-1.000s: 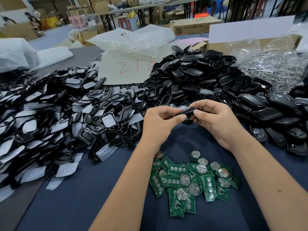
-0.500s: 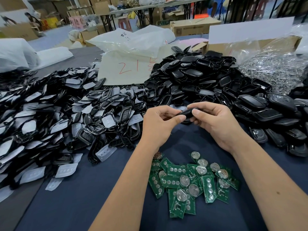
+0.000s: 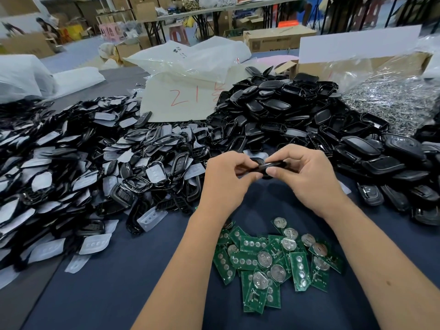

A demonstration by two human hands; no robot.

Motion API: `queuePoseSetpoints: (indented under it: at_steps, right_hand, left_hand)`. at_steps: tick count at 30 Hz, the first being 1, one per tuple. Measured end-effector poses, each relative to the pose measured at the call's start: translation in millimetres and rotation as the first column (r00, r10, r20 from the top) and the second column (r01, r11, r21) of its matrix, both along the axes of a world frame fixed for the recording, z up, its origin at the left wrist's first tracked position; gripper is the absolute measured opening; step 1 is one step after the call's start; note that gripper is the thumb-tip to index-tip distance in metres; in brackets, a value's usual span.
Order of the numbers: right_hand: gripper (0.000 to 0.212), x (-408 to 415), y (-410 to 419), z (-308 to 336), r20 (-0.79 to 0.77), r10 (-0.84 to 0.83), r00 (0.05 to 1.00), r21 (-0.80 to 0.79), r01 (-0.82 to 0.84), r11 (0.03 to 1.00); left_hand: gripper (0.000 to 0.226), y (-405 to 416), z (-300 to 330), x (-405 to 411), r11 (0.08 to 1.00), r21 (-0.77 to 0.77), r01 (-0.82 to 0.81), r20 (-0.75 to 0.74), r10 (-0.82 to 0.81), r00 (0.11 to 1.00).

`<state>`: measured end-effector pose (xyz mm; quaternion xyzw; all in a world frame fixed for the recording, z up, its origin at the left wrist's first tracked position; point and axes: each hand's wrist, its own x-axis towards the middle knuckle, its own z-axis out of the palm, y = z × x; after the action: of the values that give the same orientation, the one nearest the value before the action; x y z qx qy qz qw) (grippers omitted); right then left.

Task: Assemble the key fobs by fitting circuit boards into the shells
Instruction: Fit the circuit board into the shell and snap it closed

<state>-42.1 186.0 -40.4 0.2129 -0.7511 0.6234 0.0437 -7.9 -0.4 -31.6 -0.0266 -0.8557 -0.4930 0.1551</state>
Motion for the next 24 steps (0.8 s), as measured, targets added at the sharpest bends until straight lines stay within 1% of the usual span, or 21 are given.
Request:
queuePoseSetpoints:
  at_steps: [2,4,7,10,12,13,15,17,20,22,24]
  right_hand:
    - [0.019,2.3,-3.9,1.0,-0.092,0.0,0.996,0.066,0.006,0.998]
    - [0.02,4.5,-7.4,2.2,-0.148,-0.001,0.989,0.1,0.016,0.995]
    - [0.023,5.6,-9.8,1.5,-0.168,-0.009,0.986,0.094,0.025,0.995]
    - [0.031,3.6,-11.0,-1.5,-0.057,-0.043,0.997,-0.014,0.042,0.999]
    - [0.028,1.4,-11.4,-3.4,0.03,-0.06,0.998,-0.101,0.063,0.993]
    - [0.021,0.9,-11.5,-4.4,0.06,-0.059,0.996,-0.118,0.066,0.991]
    - [0.013,0.8,-12.4,-6.8,0.107,-0.046,0.993,-0.107,0.057,0.993]
    - [0.016,0.8,-13.7,-9.4,0.125,-0.036,0.992,-0.091,0.048,0.995]
    - [0.024,0.9,-16.1,-8.0,0.167,0.0,0.986,-0.18,0.03,0.983]
    - [0.028,0.2,-16.9,-7.0,0.226,0.029,0.974,-0.249,0.029,0.968]
    - [0.034,-0.5,-17.0,-7.8,0.26,0.043,0.965,-0.273,0.031,0.961]
  left_hand:
    - [0.022,2.0,1.0,1.7,0.997,-0.07,0.028,-0.064,-0.032,0.997]
    - [0.03,3.1,2.3,3.7,0.994,-0.104,0.042,-0.107,-0.053,0.993]
    - [0.042,2.2,3.2,4.7,0.996,-0.086,0.023,-0.109,-0.033,0.994]
    - [0.044,4.9,3.5,3.7,0.999,0.04,-0.021,-0.017,0.022,1.0]
    - [0.041,7.1,3.4,3.0,0.979,0.198,-0.039,0.063,0.027,0.998]
    - [0.036,7.8,3.4,3.1,0.948,0.317,-0.033,0.095,0.003,0.996]
    - [0.029,8.0,3.9,3.6,0.839,0.544,-0.011,0.131,-0.072,0.989]
    - [0.027,7.5,4.6,3.6,0.74,0.673,0.006,0.147,-0.142,0.979]
    - [0.026,7.4,6.9,4.6,0.651,0.759,0.003,0.176,-0.209,0.962]
    - [0.027,7.8,7.6,4.9,0.617,0.787,-0.011,0.196,-0.232,0.953]
    - [0.027,8.2,7.1,5.0,0.601,0.799,-0.021,0.207,-0.241,0.948]
